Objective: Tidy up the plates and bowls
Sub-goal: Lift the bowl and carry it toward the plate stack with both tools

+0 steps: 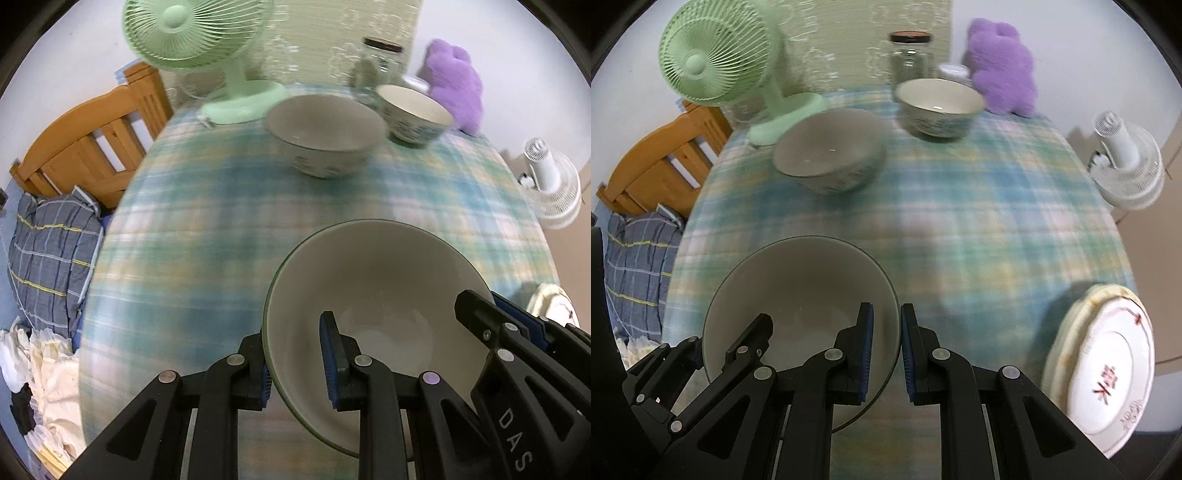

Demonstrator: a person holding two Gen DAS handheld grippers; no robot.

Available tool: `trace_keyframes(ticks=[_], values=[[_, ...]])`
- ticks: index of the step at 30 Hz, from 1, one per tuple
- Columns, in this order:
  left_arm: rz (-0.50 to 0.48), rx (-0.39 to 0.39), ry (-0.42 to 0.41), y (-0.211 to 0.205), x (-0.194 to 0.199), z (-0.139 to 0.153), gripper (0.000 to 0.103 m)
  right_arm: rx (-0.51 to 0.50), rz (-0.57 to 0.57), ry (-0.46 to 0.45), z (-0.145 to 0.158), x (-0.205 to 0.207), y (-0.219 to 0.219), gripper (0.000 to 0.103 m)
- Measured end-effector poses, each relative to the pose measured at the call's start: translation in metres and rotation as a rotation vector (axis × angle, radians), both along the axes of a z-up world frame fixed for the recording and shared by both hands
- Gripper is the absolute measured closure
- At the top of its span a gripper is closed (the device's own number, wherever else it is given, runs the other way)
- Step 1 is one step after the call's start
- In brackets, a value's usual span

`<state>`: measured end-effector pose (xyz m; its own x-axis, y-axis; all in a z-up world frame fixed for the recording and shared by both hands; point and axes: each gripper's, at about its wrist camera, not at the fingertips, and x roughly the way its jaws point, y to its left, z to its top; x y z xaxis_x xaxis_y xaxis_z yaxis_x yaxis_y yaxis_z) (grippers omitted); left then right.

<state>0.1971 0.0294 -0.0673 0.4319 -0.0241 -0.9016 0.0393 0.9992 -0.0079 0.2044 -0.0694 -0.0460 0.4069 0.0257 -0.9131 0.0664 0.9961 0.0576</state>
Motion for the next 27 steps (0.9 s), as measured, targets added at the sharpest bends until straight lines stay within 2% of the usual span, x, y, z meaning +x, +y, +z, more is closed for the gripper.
trace_keyframes(ticks=[7,13,27], values=[[-0.022,-0.001,0.019,-0.041,-0.018,-0.006,0.083,-0.005,-0.031,0.019,-0.005,-0.025,-0.049,0.085],[-0.019,0.004,0.034,-0.059,-0.026,-0.012,0.083,0.000,-0.031,0.033,-0.012,-0.035,-0.071,0.085],[0.027,0.040,0.056,-0.071,-0.053,-0.020,0.082,0.024,0.038,0.060,-0.022,-0.057,-0.083,0.085]])
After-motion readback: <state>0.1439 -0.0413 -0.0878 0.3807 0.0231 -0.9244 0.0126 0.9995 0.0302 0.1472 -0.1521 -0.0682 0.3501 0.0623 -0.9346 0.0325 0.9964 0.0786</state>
